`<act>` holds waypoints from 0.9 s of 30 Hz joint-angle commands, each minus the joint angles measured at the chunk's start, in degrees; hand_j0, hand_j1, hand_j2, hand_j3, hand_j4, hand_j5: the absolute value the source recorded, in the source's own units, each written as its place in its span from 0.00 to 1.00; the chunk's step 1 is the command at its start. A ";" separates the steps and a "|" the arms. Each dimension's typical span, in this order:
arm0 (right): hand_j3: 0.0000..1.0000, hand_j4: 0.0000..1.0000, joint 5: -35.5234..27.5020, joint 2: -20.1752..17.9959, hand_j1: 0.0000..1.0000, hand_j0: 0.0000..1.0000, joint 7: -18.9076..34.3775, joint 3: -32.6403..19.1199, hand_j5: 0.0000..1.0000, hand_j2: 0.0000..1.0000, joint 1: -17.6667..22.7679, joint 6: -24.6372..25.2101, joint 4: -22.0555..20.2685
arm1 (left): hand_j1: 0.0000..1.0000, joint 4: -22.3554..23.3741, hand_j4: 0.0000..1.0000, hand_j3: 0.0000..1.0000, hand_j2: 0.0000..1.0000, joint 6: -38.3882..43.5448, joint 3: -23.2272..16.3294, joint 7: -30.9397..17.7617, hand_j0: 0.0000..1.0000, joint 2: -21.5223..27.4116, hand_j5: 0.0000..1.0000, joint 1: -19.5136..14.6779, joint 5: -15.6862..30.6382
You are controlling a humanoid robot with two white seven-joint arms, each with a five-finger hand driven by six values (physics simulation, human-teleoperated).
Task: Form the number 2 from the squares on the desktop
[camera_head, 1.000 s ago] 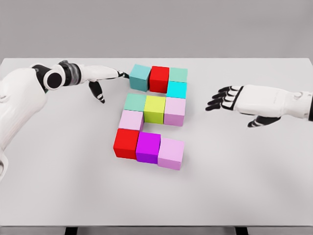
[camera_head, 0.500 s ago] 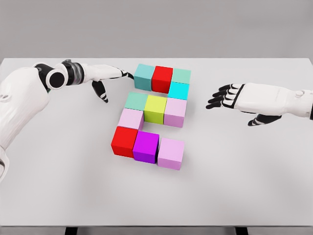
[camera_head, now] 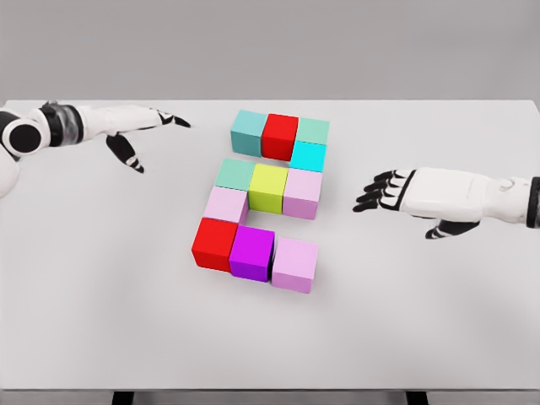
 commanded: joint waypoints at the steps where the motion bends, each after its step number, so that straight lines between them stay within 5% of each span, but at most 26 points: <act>1: 1.00 1.00 0.89 -0.14 1.00 1.00 -0.03 1.24 1.00 1.00 0.00 0.17 -0.49 | 1.00 -0.05 1.00 1.00 1.00 -1.24 0.34 -0.27 1.00 3.00 1.00 0.18 1.80; 7: 1.00 1.00 0.89 -0.67 1.00 1.00 -0.03 9.68 1.00 1.00 -0.61 0.17 -0.93 | 1.00 -0.23 1.00 1.00 1.00 -1.24 0.34 -0.44 1.00 5.38 1.00 1.67 1.89; 27: 1.00 1.00 0.89 3.81 1.00 1.00 -0.03 22.33 1.00 1.00 -7.38 0.17 -1.02 | 1.00 -0.49 1.00 1.00 1.00 -1.24 0.34 -0.44 1.00 5.64 1.00 2.11 1.80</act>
